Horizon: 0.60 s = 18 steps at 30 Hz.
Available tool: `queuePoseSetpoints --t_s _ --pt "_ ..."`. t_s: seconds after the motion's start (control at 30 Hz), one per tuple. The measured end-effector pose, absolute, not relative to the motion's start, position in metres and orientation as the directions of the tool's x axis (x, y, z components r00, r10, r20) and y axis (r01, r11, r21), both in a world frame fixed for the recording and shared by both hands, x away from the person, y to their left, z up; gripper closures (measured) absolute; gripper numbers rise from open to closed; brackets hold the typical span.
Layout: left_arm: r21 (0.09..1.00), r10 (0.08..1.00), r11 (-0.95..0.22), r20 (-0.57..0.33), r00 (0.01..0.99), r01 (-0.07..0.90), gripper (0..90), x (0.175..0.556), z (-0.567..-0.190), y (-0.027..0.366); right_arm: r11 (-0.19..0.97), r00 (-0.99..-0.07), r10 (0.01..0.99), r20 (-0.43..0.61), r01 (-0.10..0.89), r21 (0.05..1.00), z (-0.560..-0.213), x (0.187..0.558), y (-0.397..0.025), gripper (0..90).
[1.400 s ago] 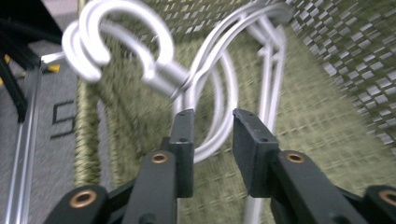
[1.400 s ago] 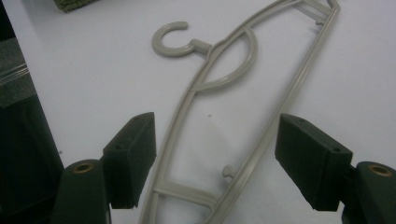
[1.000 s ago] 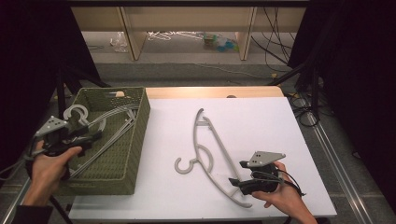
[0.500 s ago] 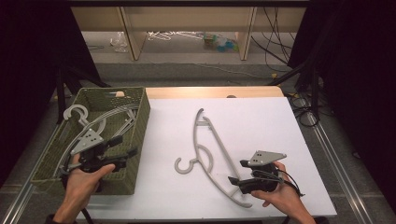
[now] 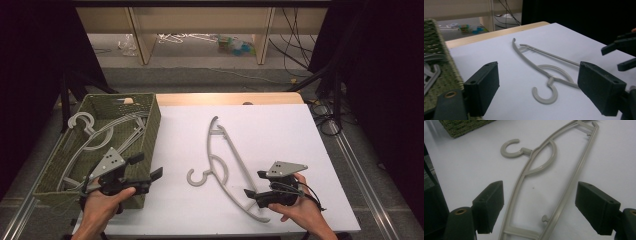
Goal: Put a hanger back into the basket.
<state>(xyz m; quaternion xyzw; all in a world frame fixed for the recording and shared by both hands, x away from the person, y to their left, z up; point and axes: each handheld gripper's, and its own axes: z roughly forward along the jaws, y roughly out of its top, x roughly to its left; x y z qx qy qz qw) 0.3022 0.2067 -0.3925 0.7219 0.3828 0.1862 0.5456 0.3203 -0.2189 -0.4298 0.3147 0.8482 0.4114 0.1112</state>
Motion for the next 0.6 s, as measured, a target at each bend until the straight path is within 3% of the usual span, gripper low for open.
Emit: queuePoseSetpoints --t_s 0.23,0.6 --pt "0.929 0.705 -0.183 -0.104 0.702 0.322 17.7 0.292 -0.408 0.187 0.472 -0.782 0.619 0.068 0.44 0.764 -0.431 0.32 -0.217 24.1" --pt "0.943 0.69 -0.179 -0.083 0.719 0.28 17.5 0.286 -0.421 0.183 0.488 -0.793 0.607 0.054 0.425 0.763 -0.432 0.32 -0.212 22.8"
